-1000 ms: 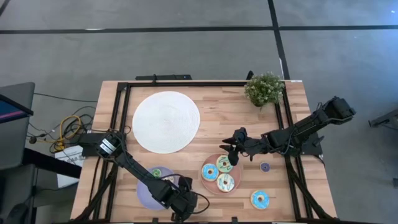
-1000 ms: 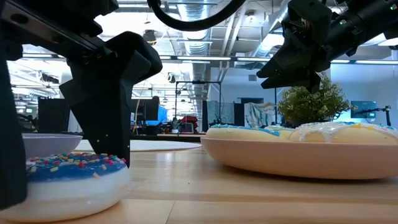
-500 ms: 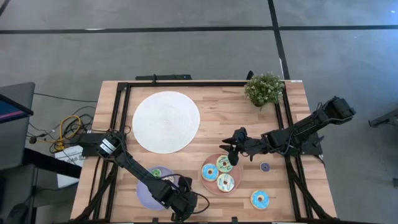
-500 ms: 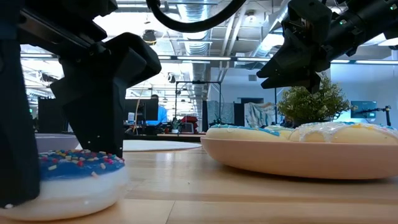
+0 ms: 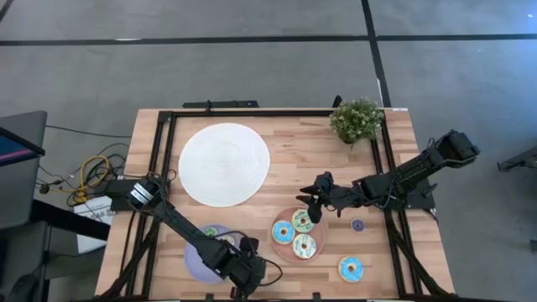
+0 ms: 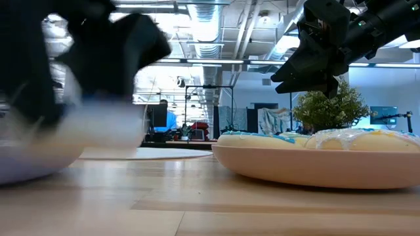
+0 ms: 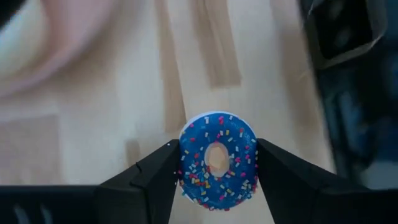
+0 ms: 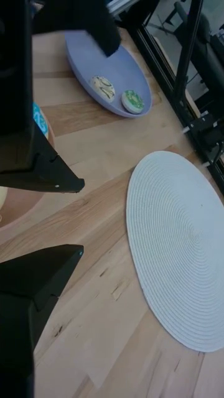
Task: Pick & Place donuts
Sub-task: Put the bottom small blue donut on the purple plate
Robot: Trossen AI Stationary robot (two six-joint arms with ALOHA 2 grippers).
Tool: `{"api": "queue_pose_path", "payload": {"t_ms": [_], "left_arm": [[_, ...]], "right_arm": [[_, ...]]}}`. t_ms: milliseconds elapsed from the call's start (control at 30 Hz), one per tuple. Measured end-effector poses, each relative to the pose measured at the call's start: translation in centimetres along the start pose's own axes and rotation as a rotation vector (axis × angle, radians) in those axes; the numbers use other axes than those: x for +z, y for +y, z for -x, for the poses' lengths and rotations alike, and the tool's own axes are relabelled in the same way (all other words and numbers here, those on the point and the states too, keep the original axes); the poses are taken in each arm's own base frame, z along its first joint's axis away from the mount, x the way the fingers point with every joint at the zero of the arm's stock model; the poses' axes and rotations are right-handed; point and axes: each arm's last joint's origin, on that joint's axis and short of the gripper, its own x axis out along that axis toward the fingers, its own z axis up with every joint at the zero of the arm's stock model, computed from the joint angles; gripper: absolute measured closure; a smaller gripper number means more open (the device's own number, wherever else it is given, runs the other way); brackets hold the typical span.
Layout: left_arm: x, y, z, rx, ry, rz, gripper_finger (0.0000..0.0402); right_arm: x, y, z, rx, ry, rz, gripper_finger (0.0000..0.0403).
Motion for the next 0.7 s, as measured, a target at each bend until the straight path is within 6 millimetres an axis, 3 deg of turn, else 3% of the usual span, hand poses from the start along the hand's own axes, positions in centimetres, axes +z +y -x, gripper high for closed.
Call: {"api": "queue_pose_path", "payload": {"t_ms": [200, 333, 533, 700], "left_arm": [[2.1, 1.7, 4.2, -0.001, -0.104, 0.045, 0.0205], [2.5, 2.7, 7.4, 0.006, -0.107, 0.026, 0.0205], [0.7, 3.5, 12.0, 0.113, -0.016, 0.051, 0.0205], [-2.8, 2.5, 14.7, 0.316, 0.019, 0.122, 0.0205]], "right_arm": [[0.0, 0.0, 0.0, 0.0, 0.0, 0.0, 0.0267], [0.0, 0.0, 0.0, 0.0, 0.0, -0.006, 0.0267], [0.1, 0.0, 0.0, 0.0, -0.003, -0.01, 0.0267], [0.2, -0.1, -0.1, -0.002, -0.009, -0.025, 0.0267]]}}
